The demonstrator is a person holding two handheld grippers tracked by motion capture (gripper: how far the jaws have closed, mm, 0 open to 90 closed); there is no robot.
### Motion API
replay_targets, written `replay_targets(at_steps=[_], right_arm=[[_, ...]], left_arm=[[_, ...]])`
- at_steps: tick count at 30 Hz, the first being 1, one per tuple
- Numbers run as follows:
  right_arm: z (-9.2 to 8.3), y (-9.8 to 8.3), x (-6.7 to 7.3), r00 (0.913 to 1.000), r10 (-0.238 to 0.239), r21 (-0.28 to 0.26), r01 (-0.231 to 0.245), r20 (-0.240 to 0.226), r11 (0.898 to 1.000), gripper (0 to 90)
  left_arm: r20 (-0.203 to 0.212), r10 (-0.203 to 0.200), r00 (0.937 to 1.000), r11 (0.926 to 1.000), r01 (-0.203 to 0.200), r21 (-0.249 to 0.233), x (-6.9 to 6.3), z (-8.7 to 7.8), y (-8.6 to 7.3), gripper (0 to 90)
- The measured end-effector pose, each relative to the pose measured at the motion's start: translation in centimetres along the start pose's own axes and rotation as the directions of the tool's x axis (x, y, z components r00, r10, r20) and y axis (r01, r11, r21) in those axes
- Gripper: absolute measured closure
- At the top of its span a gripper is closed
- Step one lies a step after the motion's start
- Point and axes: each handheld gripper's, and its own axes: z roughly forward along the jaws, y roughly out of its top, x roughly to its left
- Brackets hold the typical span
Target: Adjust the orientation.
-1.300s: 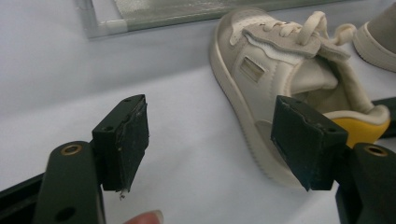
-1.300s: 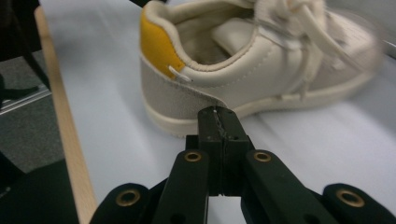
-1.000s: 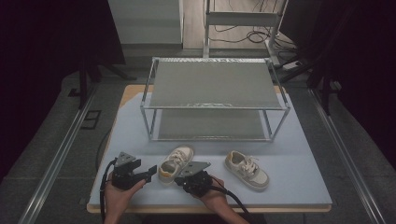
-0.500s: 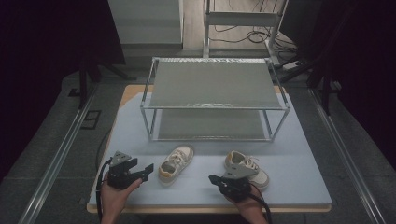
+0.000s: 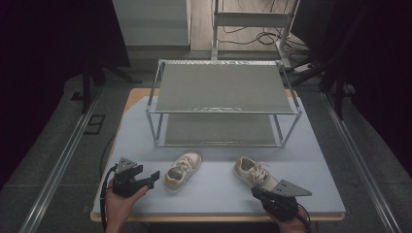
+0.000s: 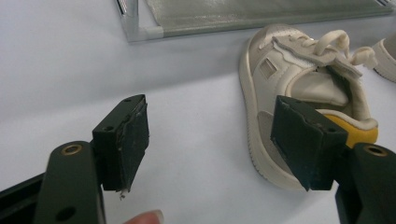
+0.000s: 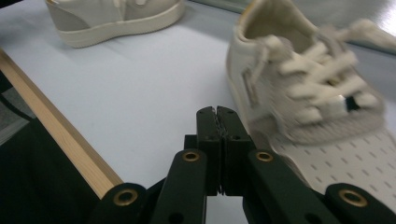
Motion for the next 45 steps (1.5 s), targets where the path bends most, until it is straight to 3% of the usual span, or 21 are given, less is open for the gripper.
replay_targets(at_steps=[7,11,17,26,33,45], right_arm=[[-0.4,-0.4,-1.1,0.9994,0.021,-0.008,-0.021,0.026,1.000,88.0],[0.0,-0.9,-1.6,0.9992,0.032,0.018,-0.033,0.024,0.999,88.3],[0.0,-1.2,-1.9,0.9988,0.049,0.012,-0.049,0.001,0.999,89.0],[0.4,-1.1,-1.5,0.9995,0.033,0.032,-0.033,-0.001,0.999,89.0],[0.1,-1.3,-2.4,0.9979,0.063,0.033,-0.062,-0.018,0.998,89.3],[-1.0,-1.7,-4.8,0.9922,0.119,0.018,-0.119,0.038,0.993,89.2]], left_arm=[[0.002,0.002,1.0000,1.0000,-0.002,-0.007,0.0,-0.1,0.0,27.8],[-0.001,-0.001,1.0000,1.0000,0.001,-0.006,0.2,-0.2,0.0,27.8],[-0.005,0.003,1.0000,1.0000,-0.003,-0.007,0.0,-0.3,0.0,27.8],[0.000,0.006,1.0000,0.9999,-0.006,-0.014,-0.1,-0.4,0.0,27.8],[-0.008,0.000,1.0000,0.9999,-0.001,-0.013,0.1,-0.5,0.0,27.8],[-0.004,0.006,1.0000,0.9999,-0.006,-0.009,0.0,-0.4,0.0,27.8]])
